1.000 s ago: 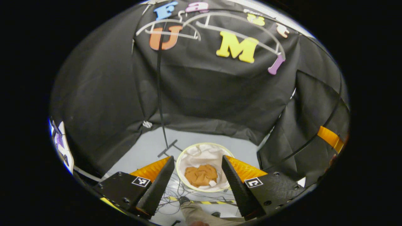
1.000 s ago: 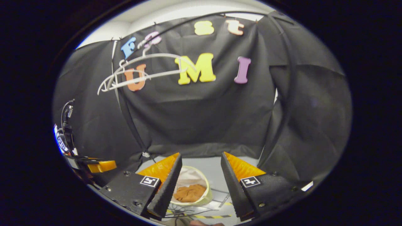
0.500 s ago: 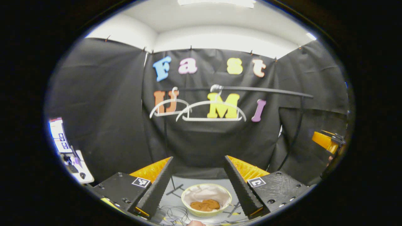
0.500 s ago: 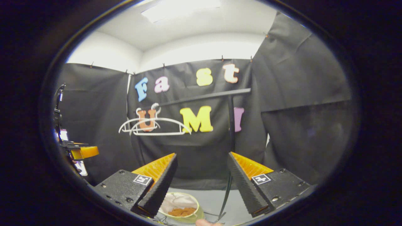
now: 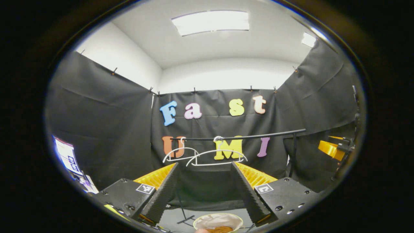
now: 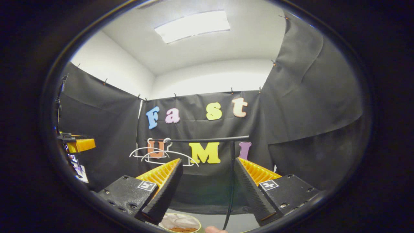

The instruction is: Grasp the clothes on the hanger with both hands and then place them into the laundry hamper below.

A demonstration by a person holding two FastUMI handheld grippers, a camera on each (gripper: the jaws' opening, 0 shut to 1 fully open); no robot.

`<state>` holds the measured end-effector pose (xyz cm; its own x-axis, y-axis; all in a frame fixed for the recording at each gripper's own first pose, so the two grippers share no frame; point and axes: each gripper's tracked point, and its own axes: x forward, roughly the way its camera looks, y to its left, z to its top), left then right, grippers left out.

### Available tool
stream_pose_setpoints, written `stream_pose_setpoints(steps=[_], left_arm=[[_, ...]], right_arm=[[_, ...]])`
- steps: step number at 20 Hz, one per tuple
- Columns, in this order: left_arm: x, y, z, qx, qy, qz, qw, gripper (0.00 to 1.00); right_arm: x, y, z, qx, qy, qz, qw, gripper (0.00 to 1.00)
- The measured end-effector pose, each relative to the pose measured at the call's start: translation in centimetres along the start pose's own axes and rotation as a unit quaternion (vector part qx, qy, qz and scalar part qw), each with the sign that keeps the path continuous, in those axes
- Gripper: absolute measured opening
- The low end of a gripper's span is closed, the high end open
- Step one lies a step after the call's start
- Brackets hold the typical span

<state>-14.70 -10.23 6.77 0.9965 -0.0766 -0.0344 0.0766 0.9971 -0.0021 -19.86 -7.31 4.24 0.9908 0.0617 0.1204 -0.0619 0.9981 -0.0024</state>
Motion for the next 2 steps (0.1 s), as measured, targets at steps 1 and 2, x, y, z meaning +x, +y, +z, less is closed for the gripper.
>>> stream_pose_setpoints(steps=[1,2], left_arm=[[0.04,-0.09,-0.15,0.003,-0.003,0.001,1.000,1.00],[-0.01,-0.16,-0.16,0.005,-0.004,0.000,1.000,1.00]], right_arm=[[-0.16,0.42,-0.18,-0.002,-0.002,0.003,1.000,0.99],[-0.31,0.65,-0.24,-0.005,-0.004,0.005,1.000,0.99]])
